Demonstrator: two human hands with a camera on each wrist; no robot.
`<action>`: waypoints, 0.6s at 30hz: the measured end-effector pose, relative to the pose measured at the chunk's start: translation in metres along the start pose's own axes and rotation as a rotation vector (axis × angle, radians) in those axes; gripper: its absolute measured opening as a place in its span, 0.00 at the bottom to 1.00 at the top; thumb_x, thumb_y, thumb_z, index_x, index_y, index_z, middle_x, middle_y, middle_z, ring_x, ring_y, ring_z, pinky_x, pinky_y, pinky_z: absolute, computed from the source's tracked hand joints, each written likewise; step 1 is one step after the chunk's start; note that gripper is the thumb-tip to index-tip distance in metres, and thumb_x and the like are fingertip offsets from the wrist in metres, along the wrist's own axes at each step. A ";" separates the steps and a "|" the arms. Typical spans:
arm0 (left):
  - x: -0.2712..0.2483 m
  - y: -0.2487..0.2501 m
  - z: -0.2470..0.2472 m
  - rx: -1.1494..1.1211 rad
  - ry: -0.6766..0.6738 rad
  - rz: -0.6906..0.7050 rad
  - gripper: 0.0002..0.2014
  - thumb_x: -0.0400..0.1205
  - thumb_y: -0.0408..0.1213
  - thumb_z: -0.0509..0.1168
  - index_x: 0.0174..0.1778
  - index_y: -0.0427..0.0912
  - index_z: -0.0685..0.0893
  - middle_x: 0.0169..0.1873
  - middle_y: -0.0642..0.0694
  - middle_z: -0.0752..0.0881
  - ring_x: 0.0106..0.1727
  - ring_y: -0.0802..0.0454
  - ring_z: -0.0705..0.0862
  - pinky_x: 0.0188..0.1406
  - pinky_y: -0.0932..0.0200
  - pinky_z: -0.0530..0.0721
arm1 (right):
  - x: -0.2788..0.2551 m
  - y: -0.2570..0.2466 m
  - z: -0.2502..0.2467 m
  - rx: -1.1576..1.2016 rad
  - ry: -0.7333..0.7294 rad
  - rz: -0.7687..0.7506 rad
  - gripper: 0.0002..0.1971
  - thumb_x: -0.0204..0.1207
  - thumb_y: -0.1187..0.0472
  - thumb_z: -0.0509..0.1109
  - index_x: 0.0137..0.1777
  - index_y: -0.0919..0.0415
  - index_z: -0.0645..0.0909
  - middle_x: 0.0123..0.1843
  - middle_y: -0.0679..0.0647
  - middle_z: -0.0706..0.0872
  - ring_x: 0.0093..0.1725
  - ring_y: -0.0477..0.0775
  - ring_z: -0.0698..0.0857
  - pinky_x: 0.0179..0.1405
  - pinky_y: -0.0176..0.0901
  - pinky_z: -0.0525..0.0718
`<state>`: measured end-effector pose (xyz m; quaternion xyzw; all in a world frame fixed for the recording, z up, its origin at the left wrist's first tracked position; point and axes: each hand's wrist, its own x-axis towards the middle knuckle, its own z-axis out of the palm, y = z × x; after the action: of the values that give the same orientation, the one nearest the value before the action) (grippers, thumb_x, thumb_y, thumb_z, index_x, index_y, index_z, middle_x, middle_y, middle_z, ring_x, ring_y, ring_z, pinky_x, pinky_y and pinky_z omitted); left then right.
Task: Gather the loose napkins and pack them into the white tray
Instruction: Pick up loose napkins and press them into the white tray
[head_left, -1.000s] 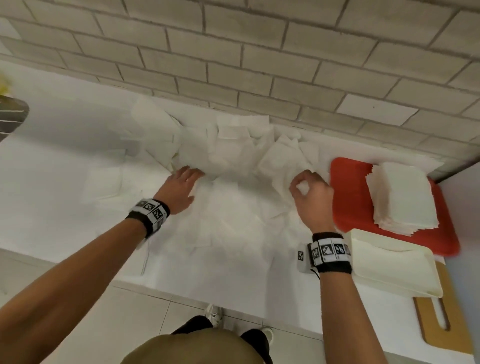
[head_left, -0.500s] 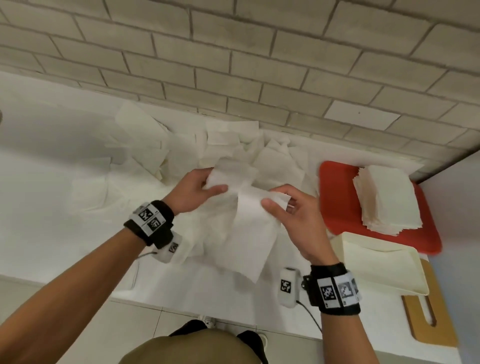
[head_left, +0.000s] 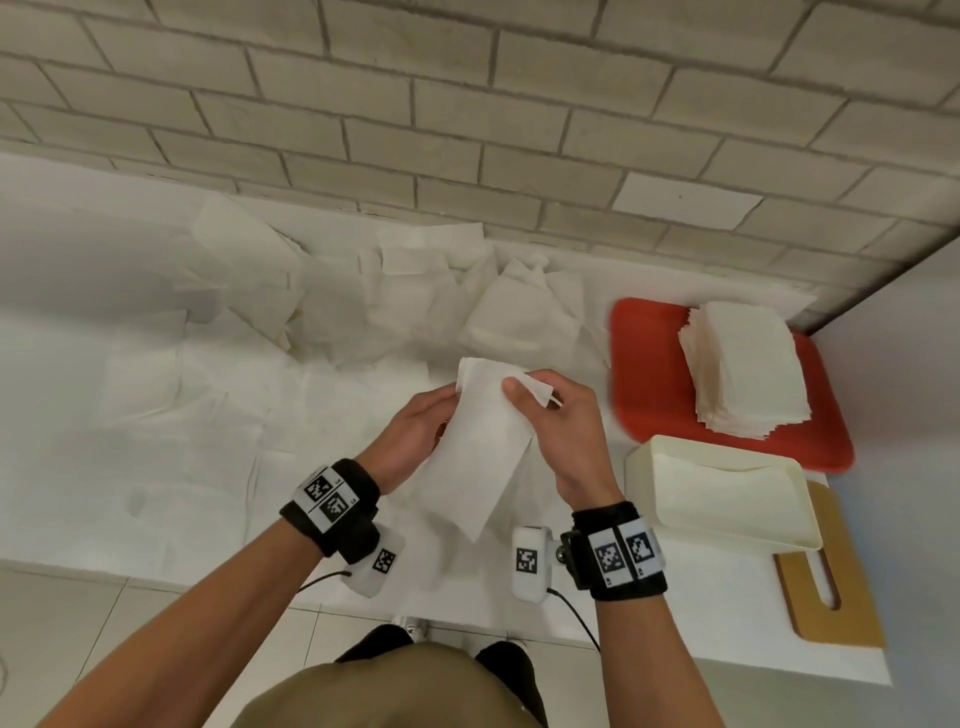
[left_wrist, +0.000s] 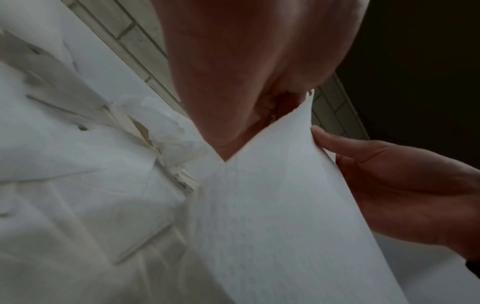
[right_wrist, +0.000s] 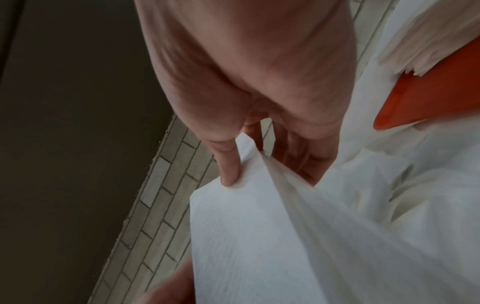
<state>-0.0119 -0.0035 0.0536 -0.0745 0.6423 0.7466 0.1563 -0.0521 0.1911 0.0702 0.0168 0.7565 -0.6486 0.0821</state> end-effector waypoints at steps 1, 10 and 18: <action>0.001 0.000 0.007 0.005 -0.007 -0.017 0.19 0.97 0.46 0.54 0.71 0.56 0.90 0.69 0.48 0.92 0.73 0.46 0.88 0.83 0.34 0.77 | -0.002 0.002 -0.005 -0.016 0.021 -0.002 0.09 0.81 0.49 0.83 0.49 0.54 0.93 0.48 0.53 0.95 0.51 0.57 0.92 0.56 0.59 0.88; 0.012 -0.011 0.105 0.425 -0.099 0.082 0.22 0.81 0.50 0.81 0.71 0.52 0.88 0.61 0.58 0.94 0.62 0.58 0.92 0.68 0.43 0.90 | -0.039 0.002 -0.110 0.121 0.283 -0.108 0.06 0.82 0.59 0.83 0.53 0.61 0.92 0.50 0.53 0.95 0.52 0.51 0.91 0.55 0.50 0.88; 0.050 -0.022 0.216 0.447 0.057 0.237 0.21 0.79 0.43 0.83 0.66 0.58 0.85 0.54 0.59 0.91 0.55 0.59 0.89 0.56 0.59 0.88 | -0.073 0.039 -0.285 -0.347 0.524 -0.124 0.16 0.82 0.65 0.82 0.58 0.46 0.80 0.50 0.40 0.91 0.50 0.47 0.92 0.56 0.48 0.91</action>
<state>-0.0326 0.2185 0.0522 0.0166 0.7998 0.5968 0.0622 -0.0039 0.4840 0.0837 0.1229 0.8509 -0.4872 -0.1534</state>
